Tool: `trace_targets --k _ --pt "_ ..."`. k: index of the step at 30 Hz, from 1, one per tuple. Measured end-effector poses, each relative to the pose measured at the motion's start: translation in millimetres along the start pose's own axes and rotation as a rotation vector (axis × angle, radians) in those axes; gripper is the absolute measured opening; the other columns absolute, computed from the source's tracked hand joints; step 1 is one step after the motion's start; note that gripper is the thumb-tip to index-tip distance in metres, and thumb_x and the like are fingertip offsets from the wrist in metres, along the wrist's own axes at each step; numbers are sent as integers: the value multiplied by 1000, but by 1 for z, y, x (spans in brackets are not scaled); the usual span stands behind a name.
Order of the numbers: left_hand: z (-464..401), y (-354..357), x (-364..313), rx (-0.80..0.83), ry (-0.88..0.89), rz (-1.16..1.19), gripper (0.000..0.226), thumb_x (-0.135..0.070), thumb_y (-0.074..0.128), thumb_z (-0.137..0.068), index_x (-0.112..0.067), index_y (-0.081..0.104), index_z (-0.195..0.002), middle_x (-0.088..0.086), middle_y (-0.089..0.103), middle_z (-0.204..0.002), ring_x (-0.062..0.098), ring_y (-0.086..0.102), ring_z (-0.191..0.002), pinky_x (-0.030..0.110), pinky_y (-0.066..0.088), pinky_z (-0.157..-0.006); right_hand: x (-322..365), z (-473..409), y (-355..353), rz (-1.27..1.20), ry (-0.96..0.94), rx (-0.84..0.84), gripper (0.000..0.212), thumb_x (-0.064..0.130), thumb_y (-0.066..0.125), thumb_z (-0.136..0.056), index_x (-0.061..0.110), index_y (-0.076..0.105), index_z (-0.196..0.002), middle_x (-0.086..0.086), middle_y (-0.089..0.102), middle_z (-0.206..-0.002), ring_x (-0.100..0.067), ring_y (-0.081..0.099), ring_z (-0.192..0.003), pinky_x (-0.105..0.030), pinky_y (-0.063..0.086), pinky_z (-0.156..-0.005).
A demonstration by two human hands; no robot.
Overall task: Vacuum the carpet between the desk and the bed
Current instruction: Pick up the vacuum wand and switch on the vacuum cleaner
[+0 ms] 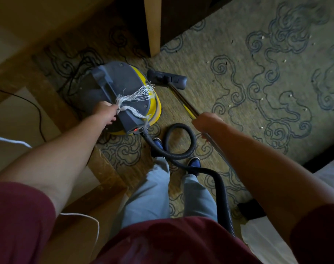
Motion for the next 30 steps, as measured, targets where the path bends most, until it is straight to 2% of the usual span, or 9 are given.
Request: trace_targets --k 3,5,8,13,17,23,26,28,30 --pt "16 3 -1 28 79 -38 12 -27 56 -97 -16 59 -94 10 64 -94 19 59 -67 26 45 -57 -5 6 -2 23 -20 -9 22 26 56 -88 11 63 -74 -8 70 -59 -20 69 -45 -37 61 -51" --pt "28 7 -2 60 107 -43 11 -26 55 -99 -16 59 -102 11 63 -96 22 59 -72 26 46 -58 -10 9 -2 23 -26 -10 23 27 57 -88 12 63 -72 -7 69 -55 -18 66 -38 -35 59 -44" --pt "41 10 -6 55 130 -66 12 -26 55 -98 -15 59 -98 13 63 -94 25 60 -78 32 50 -68 -18 12 0 17 -31 -17 25 32 56 -88 14 61 -72 -7 69 -56 -17 63 -34 -32 56 -40" --pt "58 18 -12 19 151 -123 11 -22 56 -97 -13 62 -95 15 63 -92 25 60 -81 40 56 -80 -34 11 2 -29 -24 -14 27 38 56 -87 16 61 -73 -8 70 -58 -18 66 -37 -40 60 -46" --pt "71 13 -18 1 183 -172 13 -24 57 -97 -13 63 -93 15 63 -92 23 60 -81 42 57 -85 -36 14 -1 -55 -20 -19 28 39 56 -90 17 60 -74 -6 70 -62 -16 67 -41 -27 54 -38" --pt "89 -3 -29 -46 173 -205 19 -29 58 -97 -11 61 -93 16 65 -94 25 60 -81 42 57 -85 -24 29 -14 -109 -50 36 19 28 54 -92 12 64 -87 -7 70 -79 -20 71 -63 -28 59 -55" --pt "93 -6 -32 -59 163 -224 19 -29 59 -96 -11 60 -91 15 63 -90 25 60 -81 42 57 -85 -19 36 -16 -72 -85 31 19 24 51 -93 12 65 -86 -6 70 -83 -21 71 -68 -30 60 -67" --pt "96 -6 -35 -61 164 -236 19 -29 59 -96 -11 59 -91 15 62 -90 25 60 -81 42 57 -86 -18 37 -15 -46 -98 32 16 22 51 -89 13 64 -85 -6 69 -88 -24 70 -77 -36 60 -77" --pt "100 -6 -37 -66 164 -238 19 -30 61 -95 -11 59 -90 15 62 -89 25 59 -81 43 56 -87 -18 37 -12 -25 -111 30 16 20 51 -88 12 64 -84 -8 69 -93 -26 69 -85 -37 58 -81"
Point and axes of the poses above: each hand's wrist, its own z-axis away from the middle knuckle, its own y-axis out of the palm, x = y × z, the point moved 3 cm from there along -z, towards the middle knuckle
